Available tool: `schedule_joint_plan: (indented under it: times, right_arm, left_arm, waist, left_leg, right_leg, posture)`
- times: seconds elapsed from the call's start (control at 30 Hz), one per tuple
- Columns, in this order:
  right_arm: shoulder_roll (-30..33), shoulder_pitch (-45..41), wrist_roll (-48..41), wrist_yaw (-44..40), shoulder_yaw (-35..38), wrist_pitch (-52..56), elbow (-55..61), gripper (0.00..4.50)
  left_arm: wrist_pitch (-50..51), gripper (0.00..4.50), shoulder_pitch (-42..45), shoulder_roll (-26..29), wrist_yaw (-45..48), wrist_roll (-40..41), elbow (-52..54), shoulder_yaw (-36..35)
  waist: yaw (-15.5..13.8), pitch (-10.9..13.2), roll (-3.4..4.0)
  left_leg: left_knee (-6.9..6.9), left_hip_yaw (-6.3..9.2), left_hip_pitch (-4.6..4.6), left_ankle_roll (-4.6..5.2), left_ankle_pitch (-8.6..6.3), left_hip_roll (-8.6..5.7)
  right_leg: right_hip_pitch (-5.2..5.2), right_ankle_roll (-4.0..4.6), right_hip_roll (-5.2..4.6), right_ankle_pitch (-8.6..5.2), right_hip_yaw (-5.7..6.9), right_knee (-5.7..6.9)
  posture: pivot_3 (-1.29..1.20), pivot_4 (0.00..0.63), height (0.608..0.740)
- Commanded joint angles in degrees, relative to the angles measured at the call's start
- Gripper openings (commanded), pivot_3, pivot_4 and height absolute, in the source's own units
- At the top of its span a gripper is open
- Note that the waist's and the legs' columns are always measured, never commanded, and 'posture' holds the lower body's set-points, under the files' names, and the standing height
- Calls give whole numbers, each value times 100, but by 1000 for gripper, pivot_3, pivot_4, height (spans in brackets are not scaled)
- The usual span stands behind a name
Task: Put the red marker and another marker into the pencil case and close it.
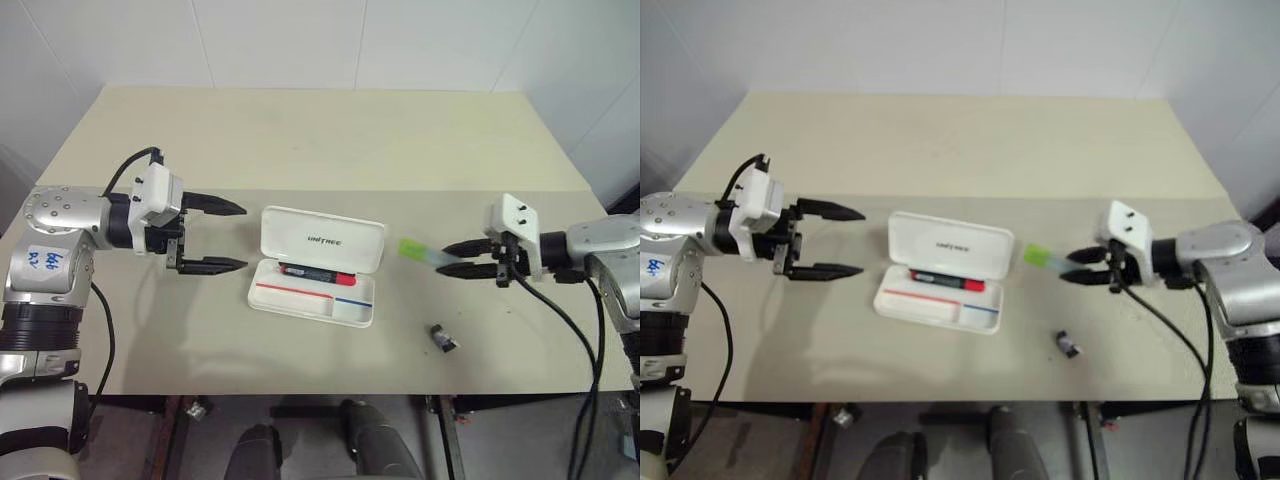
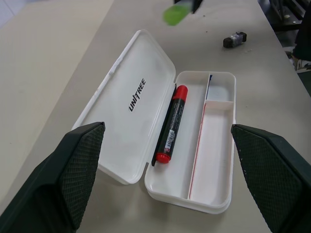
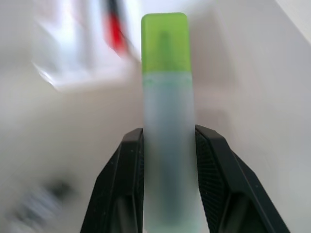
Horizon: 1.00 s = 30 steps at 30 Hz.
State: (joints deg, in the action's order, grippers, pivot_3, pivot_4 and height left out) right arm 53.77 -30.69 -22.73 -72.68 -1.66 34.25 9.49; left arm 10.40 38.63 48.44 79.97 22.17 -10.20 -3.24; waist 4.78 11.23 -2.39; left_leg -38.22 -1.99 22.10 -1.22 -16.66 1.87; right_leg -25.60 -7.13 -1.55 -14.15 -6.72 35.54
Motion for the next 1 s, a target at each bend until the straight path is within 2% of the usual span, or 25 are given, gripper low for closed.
schedule_joint_plan:
  times: [0.03,0.2,0.33,0.73,1.0]
  right_arm:
    - [-277,-116,-656,593,91,1102,1088,1088]
    - [-865,-454,-1051,1357,-223,2089,1732,1088]
    - [-1238,-731,-856,1813,-788,2334,1705,1088]
    - [-2155,-1366,-31,2135,-2242,1940,922,1088]
    - [-2951,-1654,648,2398,-2827,1563,176,1088]
  left_arm:
    - [-133,4500,39,81,73,-19,-51,-53]
    - [-142,4500,-83,153,74,8,3,-121]
    - [-106,4500,-333,225,0,58,213,-223]
    - [58,4500,-752,380,-203,163,664,-449]
    - [105,4500,-900,418,-270,174,814,-528]
  waist:
    - [-7,0,-1]
    - [-5,-3,-5]
    - [6,-3,-6]
    - [14,-3,-6]
    - [17,-3,-6]
  left_leg:
    - [-2,0,0,0,0,0]
    - [-7,-2,-1,0,0,0]
    - [-1,-1,1,0,0,1]
    - [6,2,9,0,-1,3]
    - [6,3,8,0,-1,4]
  right_leg:
    - [1,0,0,0,1,0]
    - [4,3,-2,2,1,-2]
    - [2,4,-4,1,5,-8]
    - [-3,6,-4,-1,15,-15]
    - [-5,8,-4,-1,18,-11]
  posture:
    - [0,150,740]
    - [0,150,740]
    - [0,150,740]
    - [0,150,740]
    - [0,150,740]
